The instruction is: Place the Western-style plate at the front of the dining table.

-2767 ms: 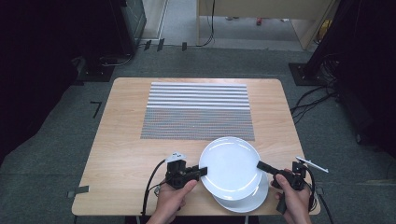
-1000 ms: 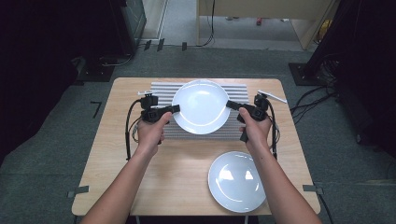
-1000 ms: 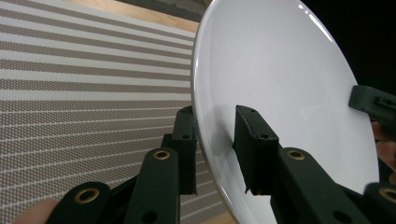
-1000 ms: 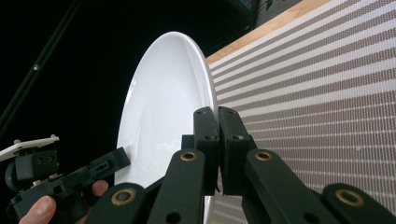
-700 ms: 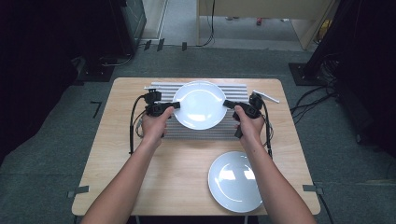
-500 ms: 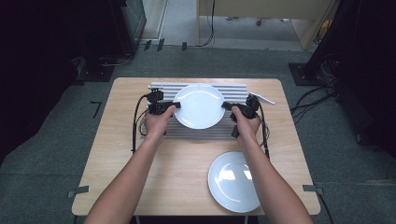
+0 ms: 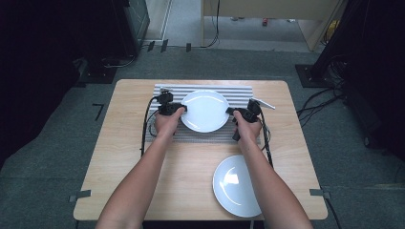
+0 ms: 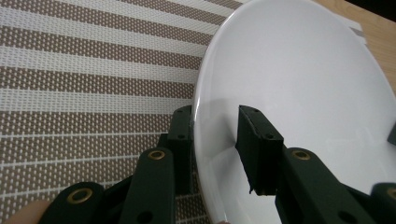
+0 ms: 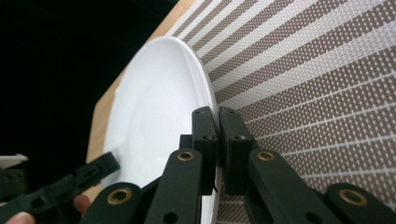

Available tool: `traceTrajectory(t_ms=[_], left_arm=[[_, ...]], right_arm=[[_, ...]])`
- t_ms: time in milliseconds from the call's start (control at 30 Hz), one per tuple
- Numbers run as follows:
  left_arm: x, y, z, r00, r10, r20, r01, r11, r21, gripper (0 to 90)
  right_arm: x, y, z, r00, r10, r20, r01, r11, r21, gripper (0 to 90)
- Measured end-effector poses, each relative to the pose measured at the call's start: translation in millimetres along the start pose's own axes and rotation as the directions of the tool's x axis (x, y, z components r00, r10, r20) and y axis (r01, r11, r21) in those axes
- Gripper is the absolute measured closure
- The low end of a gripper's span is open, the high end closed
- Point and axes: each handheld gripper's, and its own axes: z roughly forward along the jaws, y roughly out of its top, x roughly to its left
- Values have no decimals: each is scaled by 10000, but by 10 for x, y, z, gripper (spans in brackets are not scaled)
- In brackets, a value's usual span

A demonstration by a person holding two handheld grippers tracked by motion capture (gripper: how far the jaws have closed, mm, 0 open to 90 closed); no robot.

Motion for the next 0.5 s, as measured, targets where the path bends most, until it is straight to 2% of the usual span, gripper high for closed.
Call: traceTrajectory(t_ms=[167, 233, 367, 500], left_arm=[[68, 6, 118, 9996, -263, -103, 266, 9992, 293, 662], [74, 4, 131, 9995, -282, -105, 286, 9990, 331, 661], [76, -8, 144, 9997, -130, -204, 135, 9996, 260, 661], [67, -17, 138, 9994, 71, -340, -63, 9997, 243, 665]], right_arm=[[7, 22, 88, 9994, -230, 251, 233, 9997, -93, 860], [5, 22, 114, 9995, -144, 276, 152, 9995, -293, 861], [-30, 10, 167, 9992, -89, 388, 103, 9993, -364, 857], [-69, -12, 227, 9985, -261, 490, 283, 9986, -446, 849]])
